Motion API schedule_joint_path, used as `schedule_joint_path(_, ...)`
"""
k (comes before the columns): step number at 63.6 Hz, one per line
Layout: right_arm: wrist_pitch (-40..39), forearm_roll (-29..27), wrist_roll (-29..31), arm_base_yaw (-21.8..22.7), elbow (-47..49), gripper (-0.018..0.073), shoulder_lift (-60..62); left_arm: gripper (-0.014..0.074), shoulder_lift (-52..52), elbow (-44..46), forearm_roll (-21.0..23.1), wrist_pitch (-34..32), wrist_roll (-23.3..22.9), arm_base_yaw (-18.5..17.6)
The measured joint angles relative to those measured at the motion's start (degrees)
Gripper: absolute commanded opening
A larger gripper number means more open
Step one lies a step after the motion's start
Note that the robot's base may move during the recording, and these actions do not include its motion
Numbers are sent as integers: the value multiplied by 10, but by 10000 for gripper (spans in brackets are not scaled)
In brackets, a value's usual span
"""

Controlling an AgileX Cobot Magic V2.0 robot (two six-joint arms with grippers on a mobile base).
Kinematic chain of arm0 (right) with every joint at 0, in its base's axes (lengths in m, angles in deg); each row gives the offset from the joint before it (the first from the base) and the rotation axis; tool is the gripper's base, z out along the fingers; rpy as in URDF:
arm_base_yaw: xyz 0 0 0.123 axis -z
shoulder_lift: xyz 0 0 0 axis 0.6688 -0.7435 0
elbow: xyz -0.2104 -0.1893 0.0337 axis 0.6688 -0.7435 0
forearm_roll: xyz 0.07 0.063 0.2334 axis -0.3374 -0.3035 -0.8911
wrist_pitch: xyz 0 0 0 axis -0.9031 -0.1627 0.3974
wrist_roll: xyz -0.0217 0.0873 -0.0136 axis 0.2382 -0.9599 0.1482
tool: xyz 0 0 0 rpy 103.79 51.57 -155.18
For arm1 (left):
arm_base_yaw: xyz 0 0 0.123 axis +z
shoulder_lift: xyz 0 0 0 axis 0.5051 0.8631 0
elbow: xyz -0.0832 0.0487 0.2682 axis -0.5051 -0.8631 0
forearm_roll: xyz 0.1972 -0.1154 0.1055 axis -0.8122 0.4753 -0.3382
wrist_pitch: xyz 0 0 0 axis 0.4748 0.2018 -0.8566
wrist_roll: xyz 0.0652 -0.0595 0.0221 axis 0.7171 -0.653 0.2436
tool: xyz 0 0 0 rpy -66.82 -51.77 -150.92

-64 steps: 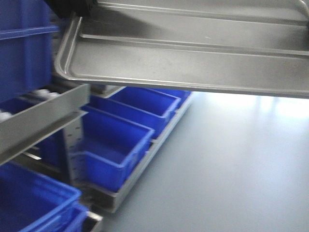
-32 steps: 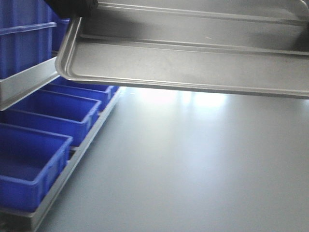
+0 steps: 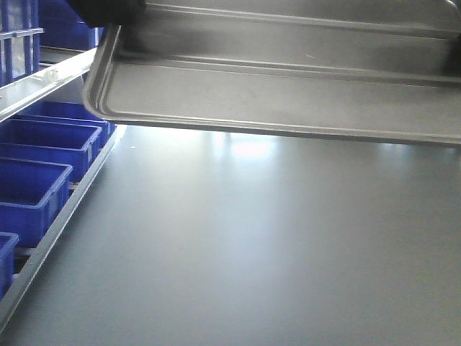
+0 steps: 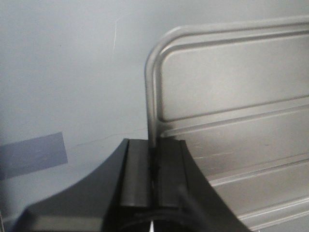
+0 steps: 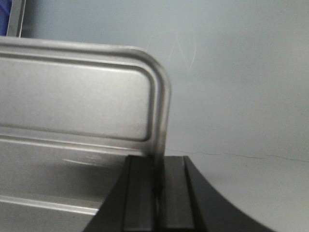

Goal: Grab silver tray and stack on right shelf
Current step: 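Hold the silver tray raised in both grippers while the base drives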

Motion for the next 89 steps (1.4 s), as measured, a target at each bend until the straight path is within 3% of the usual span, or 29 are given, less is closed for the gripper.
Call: schedule_joint_path(89, 0, 0, 0, 0, 0, 54, 0, -95, 0, 0, 2, 0, 0, 0)
